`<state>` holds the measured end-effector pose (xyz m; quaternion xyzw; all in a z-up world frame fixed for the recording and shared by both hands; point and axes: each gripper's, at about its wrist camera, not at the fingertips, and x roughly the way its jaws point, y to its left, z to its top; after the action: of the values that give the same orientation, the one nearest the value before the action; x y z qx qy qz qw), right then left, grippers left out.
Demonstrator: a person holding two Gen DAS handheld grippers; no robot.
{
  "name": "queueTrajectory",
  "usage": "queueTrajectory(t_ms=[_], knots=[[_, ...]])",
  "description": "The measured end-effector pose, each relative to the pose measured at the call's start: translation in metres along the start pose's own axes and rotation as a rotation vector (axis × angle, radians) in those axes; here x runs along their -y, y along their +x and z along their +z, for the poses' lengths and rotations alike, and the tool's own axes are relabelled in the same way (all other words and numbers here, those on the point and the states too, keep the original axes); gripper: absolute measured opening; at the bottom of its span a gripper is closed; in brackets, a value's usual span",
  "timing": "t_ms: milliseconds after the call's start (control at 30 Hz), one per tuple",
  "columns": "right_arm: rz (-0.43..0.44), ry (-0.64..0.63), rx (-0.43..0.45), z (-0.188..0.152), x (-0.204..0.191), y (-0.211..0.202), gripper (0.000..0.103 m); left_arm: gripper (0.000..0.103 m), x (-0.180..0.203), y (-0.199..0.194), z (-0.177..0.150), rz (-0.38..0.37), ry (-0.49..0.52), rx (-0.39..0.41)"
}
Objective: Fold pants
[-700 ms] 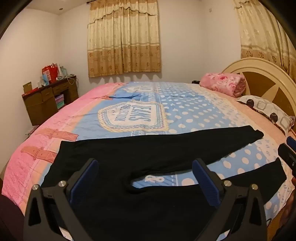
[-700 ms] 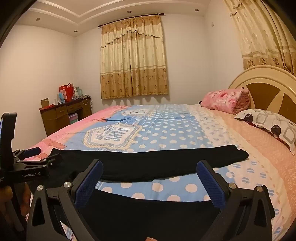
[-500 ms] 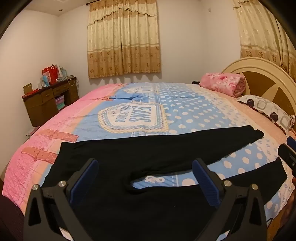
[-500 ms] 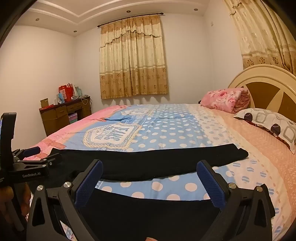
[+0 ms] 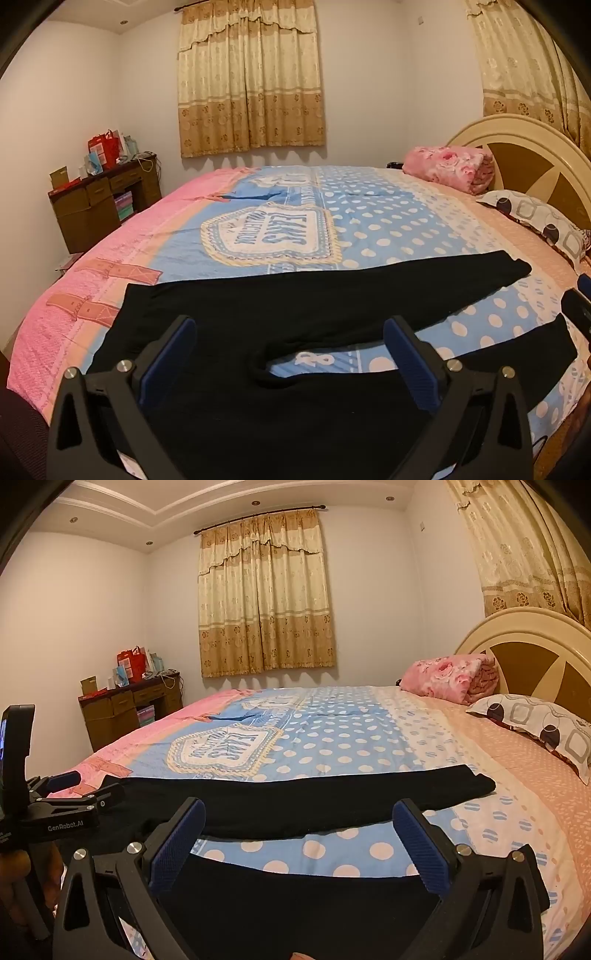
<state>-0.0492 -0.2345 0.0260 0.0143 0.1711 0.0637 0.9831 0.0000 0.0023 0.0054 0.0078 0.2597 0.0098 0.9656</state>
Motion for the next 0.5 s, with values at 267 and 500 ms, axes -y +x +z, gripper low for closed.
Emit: queueTrajectory(t_ms=[267,500], knots=[[0.001,0.0,-0.004,-0.0039,-0.0003,-0.0007,0.102,0.103,-0.0013,-0.0011,-0.001,0.0,0.0,0.001],[0.001,0.0,-0.005,-0.0029,0.0001,-0.0004,0.102,0.103,0.0,-0.0001,-0.002,0.003,0.001,0.003]])
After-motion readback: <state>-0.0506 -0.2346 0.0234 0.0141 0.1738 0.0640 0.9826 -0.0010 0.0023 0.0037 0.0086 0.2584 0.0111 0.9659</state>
